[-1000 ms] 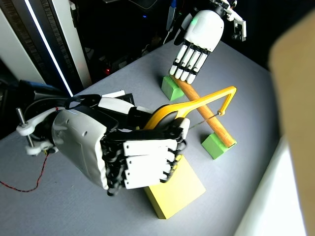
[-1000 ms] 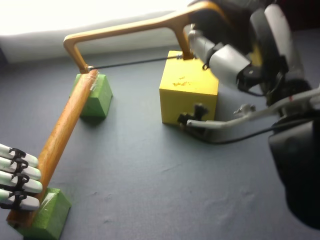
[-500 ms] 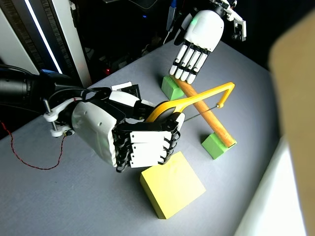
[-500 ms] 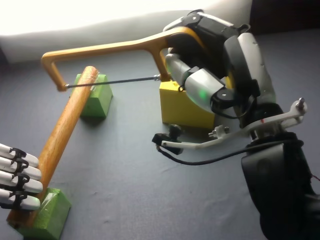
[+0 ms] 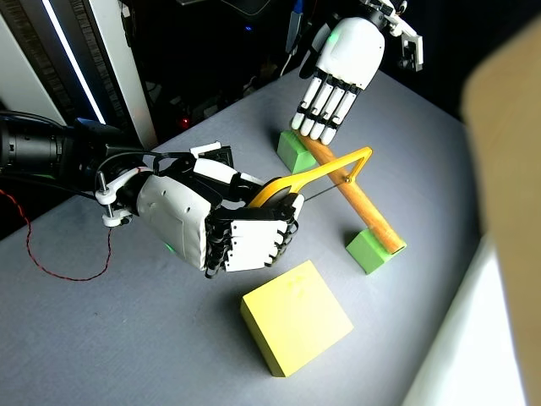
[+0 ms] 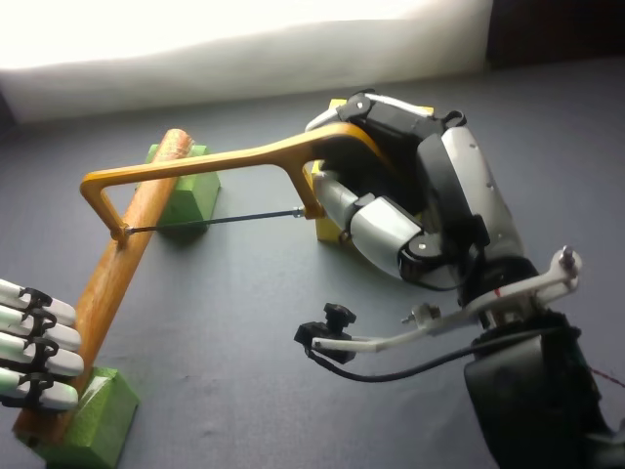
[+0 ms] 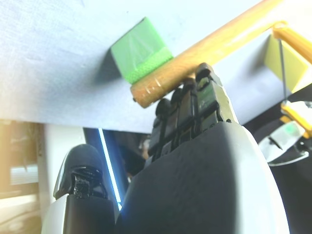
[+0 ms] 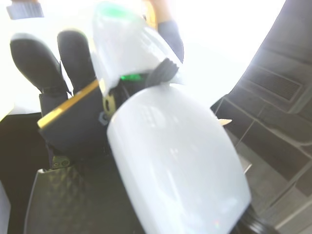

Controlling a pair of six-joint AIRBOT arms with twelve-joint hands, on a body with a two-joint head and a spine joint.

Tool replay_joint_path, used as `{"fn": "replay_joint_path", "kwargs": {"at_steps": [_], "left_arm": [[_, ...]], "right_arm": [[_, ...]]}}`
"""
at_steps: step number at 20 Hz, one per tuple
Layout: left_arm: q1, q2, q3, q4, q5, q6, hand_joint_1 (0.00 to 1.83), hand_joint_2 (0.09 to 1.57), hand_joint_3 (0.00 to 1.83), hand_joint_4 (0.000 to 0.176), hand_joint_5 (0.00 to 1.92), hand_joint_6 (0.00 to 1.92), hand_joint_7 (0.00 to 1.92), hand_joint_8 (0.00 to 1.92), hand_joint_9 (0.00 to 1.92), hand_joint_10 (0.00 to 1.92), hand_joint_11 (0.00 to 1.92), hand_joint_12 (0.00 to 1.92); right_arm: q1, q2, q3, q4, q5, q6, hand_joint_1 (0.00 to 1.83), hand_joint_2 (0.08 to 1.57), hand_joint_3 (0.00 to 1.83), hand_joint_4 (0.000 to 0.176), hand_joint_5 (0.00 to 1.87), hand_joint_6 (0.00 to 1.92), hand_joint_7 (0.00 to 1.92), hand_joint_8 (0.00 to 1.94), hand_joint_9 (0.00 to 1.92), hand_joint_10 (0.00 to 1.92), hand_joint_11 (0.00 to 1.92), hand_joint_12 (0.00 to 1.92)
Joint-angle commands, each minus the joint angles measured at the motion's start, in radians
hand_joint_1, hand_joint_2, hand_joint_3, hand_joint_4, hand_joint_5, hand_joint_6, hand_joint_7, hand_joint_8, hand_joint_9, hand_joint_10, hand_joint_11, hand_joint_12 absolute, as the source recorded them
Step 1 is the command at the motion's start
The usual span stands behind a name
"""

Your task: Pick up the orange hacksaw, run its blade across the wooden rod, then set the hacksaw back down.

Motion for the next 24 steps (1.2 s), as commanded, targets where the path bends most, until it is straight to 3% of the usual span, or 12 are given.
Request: {"fn": "replay_joint_path", "kwargs": {"at_steps": [1, 2, 7, 10, 14, 17, 21, 22, 23, 24], "left_arm": [[-0.010, 0.003, 0.001, -0.045, 0.005, 0.001, 0.18, 1.26, 0.00, 0.000, 0.06, 0.01, 0.04, 0.00, 0.02, 0.01, 0.00, 0.00], [-0.010, 0.003, 0.001, -0.045, 0.005, 0.001, 0.19, 1.27, 0.00, 0.000, 0.05, 0.00, 0.03, 0.00, 0.00, 0.00, 0.00, 0.00], [-0.010, 0.002, 0.002, -0.045, 0.004, 0.001, 0.21, 1.27, 0.00, 0.000, 0.06, 0.00, 0.04, 0.00, 0.02, 0.00, 0.00, 0.01], [-0.011, 0.002, 0.002, -0.045, 0.004, 0.001, 0.20, 1.27, 0.00, 0.000, 0.05, 0.00, 0.02, 0.00, 0.01, 0.00, 0.00, 0.00], [-0.012, 0.001, 0.002, -0.045, 0.005, 0.001, 0.19, 1.28, 0.00, 0.000, 0.04, 0.00, 0.01, 0.00, 0.00, 0.00, 0.00, 0.00], [-0.012, 0.001, 0.003, -0.045, 0.005, 0.001, 0.18, 1.28, 0.00, 0.000, 0.04, 0.00, 0.02, 0.00, 0.01, 0.00, 0.00, 0.00], [-0.013, 0.000, 0.003, -0.045, 0.005, 0.001, 0.19, 1.27, 0.00, 0.000, 0.07, 0.01, 0.05, 0.01, 0.04, 0.01, 0.02, 0.01], [-0.013, 0.000, 0.003, -0.045, 0.005, 0.001, 0.19, 1.28, 0.00, 0.000, 0.04, 0.00, 0.02, 0.00, 0.01, 0.00, 0.00, 0.00], [-0.012, 0.000, 0.003, -0.045, 0.005, 0.001, 0.15, 1.28, 0.00, 0.000, 0.02, 0.00, 0.01, 0.00, 0.00, 0.00, 0.00, 0.00], [-0.012, 0.000, 0.002, -0.045, 0.005, 0.001, 0.14, 1.28, 0.00, 0.000, 0.03, 0.00, 0.02, 0.00, 0.00, 0.00, 0.00, 0.00]], "right_arm": [[0.004, -0.003, 0.001, -0.073, 0.107, 0.003, 1.37, 1.17, 0.00, 0.000, 0.81, 1.01, 0.90, 1.21, 0.82, 1.42, 0.84, 1.52], [0.008, -0.009, 0.007, -0.073, 0.123, 0.002, 1.38, 1.14, 0.00, 0.000, 0.89, 0.87, 0.94, 1.15, 0.88, 1.41, 0.83, 1.53], [0.018, -0.058, 0.050, -0.038, 0.166, 0.001, 1.36, 1.18, 0.00, 0.000, 0.80, 1.02, 0.88, 1.26, 0.79, 1.45, 0.80, 1.57], [0.018, -0.077, 0.061, -0.038, 0.157, -0.001, 1.37, 1.16, 0.00, 0.000, 0.83, 0.99, 0.93, 1.20, 0.80, 1.41, 0.76, 1.57], [0.014, -0.098, 0.064, -0.037, 0.150, -0.002, 1.36, 1.18, 0.00, 0.000, 0.78, 1.04, 0.88, 1.25, 0.77, 1.50, 0.78, 1.62], [0.018, -0.111, 0.065, -0.027, 0.144, -0.003, 1.37, 1.16, 0.00, 0.000, 0.80, 1.01, 0.91, 1.18, 0.84, 1.40, 0.87, 1.51], [0.000, -0.130, 0.065, -0.021, 0.109, -0.007, 1.36, 1.18, 0.00, 0.000, 0.79, 1.02, 0.88, 1.24, 0.80, 1.46, 0.81, 1.58], [-0.002, -0.134, 0.068, -0.021, 0.111, -0.007, 1.37, 1.15, 0.00, 0.000, 0.87, 0.88, 0.92, 1.19, 0.86, 1.44, 0.82, 1.59], [-0.002, -0.141, 0.075, -0.021, 0.112, -0.007, 1.37, 1.17, 0.00, 0.000, 0.81, 1.00, 0.88, 1.23, 0.83, 1.43, 0.86, 1.53], [-0.001, -0.146, 0.080, -0.021, 0.113, -0.007, 1.37, 1.17, 0.00, 0.000, 0.81, 0.99, 0.89, 1.20, 0.83, 1.44, 0.86, 1.53]]}}
